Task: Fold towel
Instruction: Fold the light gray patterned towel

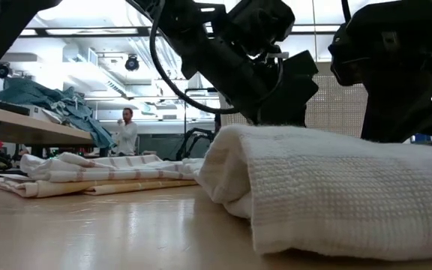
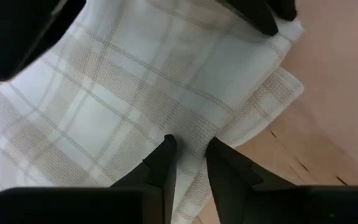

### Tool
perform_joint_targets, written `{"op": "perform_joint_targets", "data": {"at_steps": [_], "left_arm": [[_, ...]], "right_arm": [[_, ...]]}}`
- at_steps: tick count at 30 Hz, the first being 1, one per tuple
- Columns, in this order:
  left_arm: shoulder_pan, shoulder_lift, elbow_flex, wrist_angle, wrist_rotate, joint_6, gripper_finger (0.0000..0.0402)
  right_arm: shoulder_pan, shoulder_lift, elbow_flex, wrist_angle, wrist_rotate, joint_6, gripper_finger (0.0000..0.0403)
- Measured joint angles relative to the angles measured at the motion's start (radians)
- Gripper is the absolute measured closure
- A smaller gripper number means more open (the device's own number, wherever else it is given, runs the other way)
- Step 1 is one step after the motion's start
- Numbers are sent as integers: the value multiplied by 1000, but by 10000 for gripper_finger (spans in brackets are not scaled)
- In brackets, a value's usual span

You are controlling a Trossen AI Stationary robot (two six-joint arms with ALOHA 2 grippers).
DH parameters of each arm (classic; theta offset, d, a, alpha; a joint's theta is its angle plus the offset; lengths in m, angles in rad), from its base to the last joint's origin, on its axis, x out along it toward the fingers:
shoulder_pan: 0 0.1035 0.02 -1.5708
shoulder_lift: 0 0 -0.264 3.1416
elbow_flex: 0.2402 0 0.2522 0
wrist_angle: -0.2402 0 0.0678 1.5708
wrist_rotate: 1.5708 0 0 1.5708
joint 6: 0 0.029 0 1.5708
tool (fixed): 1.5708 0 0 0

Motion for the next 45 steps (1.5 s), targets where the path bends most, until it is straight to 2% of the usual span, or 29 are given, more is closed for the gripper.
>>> {"op": "perform_joint_targets", "data": {"at_steps": [3, 12, 23, 30, 34, 38, 42, 45], "left_arm": [[1, 1, 0, 1, 0, -14, 396], [4, -10, 0, 6, 11, -103, 401], [16, -48, 0, 5, 141, -313, 401], [41, -89, 0, -71, 174, -414, 401], [42, -90, 0, -94, 171, -431, 401], [44, -83, 0, -131, 50, -479, 401], [50, -82, -1, -76, 117, -484, 401], [49, -86, 2, -82, 122, -480, 401]], "right_arm": [[0, 0, 0, 0, -4, 10, 338], [0, 0, 0, 0, -24, -21, 398], [27, 0, 0, 0, -25, -201, 402], [34, 0, 12, -17, -14, -340, 402], [34, 0, 24, -21, -15, -405, 402], [32, 0, 43, -25, 4, -445, 403], [35, 0, 47, -47, -10, -446, 403], [35, 0, 48, -67, -20, -436, 403]]}}
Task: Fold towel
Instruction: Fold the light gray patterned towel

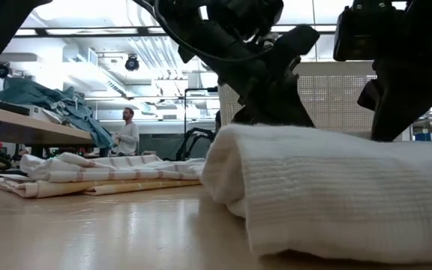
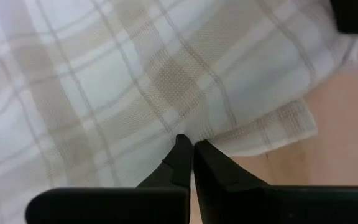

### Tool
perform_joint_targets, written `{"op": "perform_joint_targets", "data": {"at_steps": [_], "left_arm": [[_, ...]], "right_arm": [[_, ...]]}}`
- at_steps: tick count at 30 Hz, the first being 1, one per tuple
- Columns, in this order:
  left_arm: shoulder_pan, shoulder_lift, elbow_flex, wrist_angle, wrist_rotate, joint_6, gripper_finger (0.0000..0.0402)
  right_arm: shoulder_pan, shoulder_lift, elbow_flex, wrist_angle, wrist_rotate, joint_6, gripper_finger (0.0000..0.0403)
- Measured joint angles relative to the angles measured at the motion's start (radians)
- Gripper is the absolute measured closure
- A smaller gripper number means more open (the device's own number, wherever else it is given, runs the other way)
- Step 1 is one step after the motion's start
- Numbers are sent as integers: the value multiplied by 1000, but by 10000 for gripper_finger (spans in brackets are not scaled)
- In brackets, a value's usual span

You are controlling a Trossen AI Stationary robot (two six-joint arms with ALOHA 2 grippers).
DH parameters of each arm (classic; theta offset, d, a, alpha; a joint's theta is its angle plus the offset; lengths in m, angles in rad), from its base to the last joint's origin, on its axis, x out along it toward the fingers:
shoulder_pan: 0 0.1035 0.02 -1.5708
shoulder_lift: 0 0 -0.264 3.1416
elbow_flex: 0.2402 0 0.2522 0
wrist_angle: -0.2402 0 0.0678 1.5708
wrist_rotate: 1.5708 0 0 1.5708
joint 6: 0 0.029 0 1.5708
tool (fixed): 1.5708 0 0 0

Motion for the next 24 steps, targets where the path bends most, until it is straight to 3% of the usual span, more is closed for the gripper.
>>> {"op": "perform_joint_targets", "data": {"at_steps": [9, 15, 24], "left_arm": [[20, -4, 1, -9, -25, 114, 351], [19, 0, 4, 122, 109, 208, 314], [9, -1, 8, 65, 116, 298, 270]], "right_arm": [[1, 4, 0, 0, -18, 0, 403], [1, 4, 0, 0, -12, 5, 403], [0, 4, 0, 0, -8, 7, 403]]}}
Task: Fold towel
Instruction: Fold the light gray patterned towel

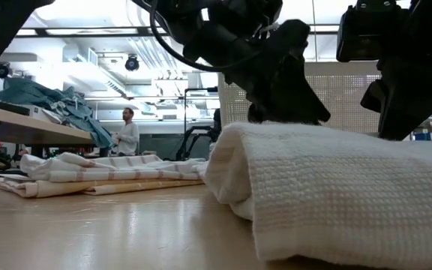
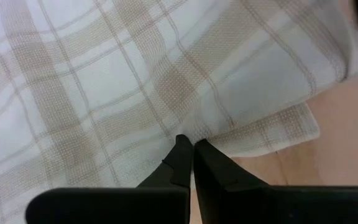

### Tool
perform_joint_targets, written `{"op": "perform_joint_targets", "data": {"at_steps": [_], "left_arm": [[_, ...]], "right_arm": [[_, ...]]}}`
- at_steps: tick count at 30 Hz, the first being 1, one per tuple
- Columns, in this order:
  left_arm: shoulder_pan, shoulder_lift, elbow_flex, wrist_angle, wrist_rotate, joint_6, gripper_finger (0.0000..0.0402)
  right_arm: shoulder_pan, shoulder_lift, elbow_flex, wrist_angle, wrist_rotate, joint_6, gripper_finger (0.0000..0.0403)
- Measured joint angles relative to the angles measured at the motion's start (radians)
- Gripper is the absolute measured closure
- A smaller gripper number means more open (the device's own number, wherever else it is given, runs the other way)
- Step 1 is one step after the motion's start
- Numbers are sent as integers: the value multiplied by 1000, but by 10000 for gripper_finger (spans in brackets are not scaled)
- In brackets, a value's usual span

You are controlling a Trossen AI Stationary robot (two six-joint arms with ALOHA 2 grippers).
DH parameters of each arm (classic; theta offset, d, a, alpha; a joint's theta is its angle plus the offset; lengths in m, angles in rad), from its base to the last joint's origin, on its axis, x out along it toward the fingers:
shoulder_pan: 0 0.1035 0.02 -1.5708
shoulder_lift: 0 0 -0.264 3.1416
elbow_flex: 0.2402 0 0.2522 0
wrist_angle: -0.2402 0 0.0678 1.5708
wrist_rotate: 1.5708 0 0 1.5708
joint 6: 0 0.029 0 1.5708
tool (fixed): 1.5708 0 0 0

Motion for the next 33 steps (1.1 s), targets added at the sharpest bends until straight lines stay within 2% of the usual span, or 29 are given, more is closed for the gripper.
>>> {"op": "perform_joint_targets", "data": {"at_steps": [3, 13, 23, 33], "left_arm": [[-4, 0, -4, -5, -45, 16, 262], [-7, 14, -5, 2, -45, 19, 288], [-19, 44, -6, 38, -53, -33, 274], [-19, 56, -5, 66, -71, -42, 295]], "right_arm": [[0, 0, 0, 0, 1, 0, 403], [0, 0, 0, 1, 2, 0, 403], [0, 0, 0, 2, 2, 1, 403], [0, 0, 0, 3, 2, 1, 403]]}}
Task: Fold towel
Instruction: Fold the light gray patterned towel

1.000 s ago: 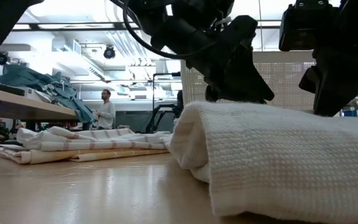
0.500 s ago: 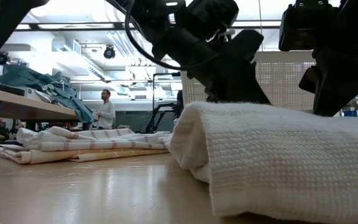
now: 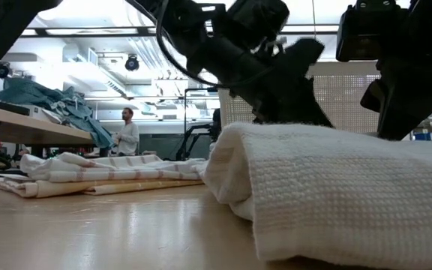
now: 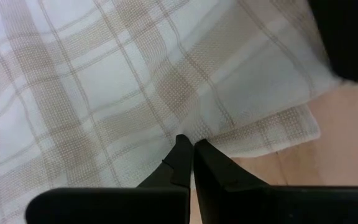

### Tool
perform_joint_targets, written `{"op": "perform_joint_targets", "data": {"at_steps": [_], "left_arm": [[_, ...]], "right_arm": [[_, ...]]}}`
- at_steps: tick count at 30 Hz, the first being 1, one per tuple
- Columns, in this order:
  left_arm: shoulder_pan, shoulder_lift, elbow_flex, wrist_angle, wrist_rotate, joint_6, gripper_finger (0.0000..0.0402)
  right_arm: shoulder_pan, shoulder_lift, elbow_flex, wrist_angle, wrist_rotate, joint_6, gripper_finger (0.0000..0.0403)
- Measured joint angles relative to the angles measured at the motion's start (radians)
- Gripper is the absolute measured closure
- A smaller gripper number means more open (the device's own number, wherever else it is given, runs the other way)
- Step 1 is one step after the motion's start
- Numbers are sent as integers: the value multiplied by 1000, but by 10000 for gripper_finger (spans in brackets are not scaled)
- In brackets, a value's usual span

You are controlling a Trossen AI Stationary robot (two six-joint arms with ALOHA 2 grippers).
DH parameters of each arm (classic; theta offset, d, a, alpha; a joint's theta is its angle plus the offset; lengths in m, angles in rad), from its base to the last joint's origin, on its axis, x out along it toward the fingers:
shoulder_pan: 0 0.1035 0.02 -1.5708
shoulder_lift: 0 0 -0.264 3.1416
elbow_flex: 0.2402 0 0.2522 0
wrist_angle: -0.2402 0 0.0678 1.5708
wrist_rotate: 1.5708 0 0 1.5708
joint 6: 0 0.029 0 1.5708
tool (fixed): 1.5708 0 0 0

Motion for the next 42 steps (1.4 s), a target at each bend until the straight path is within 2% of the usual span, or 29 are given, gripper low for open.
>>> {"op": "perform_joint_targets", "data": {"at_steps": [12, 14, 18, 21, 29, 33, 38, 42], "left_arm": [[-3, 32, 2, 22, 7, -37, 289], [-3, 32, 2, 22, 7, -37, 306], [-3, 32, 2, 30, 7, -44, 385], [-3, 30, 2, 34, -4, -62, 396], [35, 17, 2, -18, -36, -161, 401], [41, 12, 2, -20, -14, -187, 401], [41, 4, 2, -23, -13, -305, 401], [44, 4, 2, 3, 57, -353, 401]], "right_arm": [[0, 0, 0, 1, 0, 0, 403], [0, 0, 0, 0, 0, 0, 403], [0, 0, 0, 0, 0, 0, 403], [0, 0, 0, 0, 0, 0, 403], [-3, 0, -1, -6, 20, 0, 403], [-3, 0, -1, -6, 17, 0, 403], [-2, 0, -1, -27, 8, 12, 403], [0, 0, -1, -36, -8, 19, 403]]}}
